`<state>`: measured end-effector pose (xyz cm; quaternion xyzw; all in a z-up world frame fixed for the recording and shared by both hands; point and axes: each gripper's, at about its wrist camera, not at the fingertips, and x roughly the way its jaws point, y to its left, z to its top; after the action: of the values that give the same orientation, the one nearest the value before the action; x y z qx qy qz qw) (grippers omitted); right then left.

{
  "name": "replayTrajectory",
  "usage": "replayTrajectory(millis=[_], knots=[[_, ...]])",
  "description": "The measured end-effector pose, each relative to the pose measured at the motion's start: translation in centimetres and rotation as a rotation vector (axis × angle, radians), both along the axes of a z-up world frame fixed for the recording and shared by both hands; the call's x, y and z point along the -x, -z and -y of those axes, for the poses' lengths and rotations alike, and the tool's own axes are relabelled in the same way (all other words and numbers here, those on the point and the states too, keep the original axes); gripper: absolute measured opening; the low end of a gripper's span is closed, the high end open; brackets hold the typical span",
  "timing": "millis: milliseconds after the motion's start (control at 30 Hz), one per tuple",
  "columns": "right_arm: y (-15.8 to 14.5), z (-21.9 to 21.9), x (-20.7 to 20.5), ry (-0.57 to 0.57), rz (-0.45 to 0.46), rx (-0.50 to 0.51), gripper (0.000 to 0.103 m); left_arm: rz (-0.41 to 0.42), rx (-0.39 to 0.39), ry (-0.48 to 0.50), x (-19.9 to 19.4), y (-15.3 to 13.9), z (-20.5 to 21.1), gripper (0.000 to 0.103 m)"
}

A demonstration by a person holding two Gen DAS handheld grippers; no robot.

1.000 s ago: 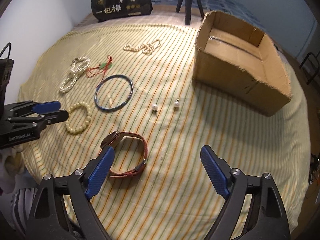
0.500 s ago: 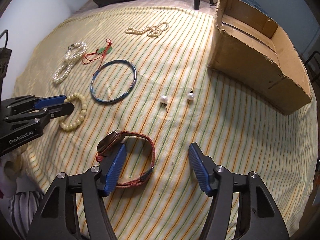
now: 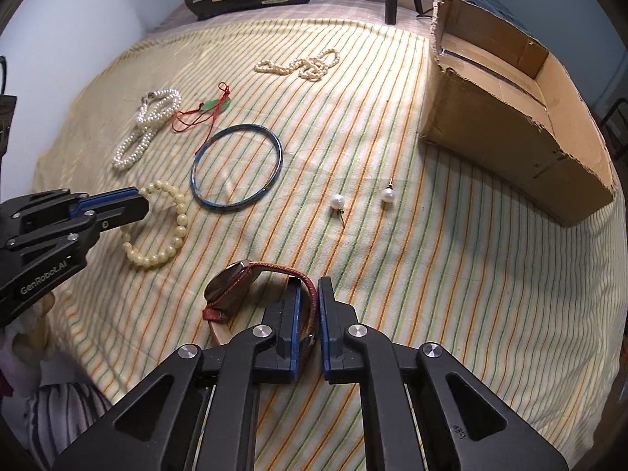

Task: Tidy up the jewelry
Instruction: 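Carry the bead bracelet and watch over the cardboard box with both tools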

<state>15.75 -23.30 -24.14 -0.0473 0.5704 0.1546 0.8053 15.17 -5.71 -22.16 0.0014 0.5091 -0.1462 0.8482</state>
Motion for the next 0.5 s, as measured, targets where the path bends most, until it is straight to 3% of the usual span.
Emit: replayTrajectory(millis=[500], knots=[[-3.6,3.2,2.5,0.047,0.123,-0.013,0.006,0.115,0.003,0.049,1.8,-4.4,1.8,0.005]])
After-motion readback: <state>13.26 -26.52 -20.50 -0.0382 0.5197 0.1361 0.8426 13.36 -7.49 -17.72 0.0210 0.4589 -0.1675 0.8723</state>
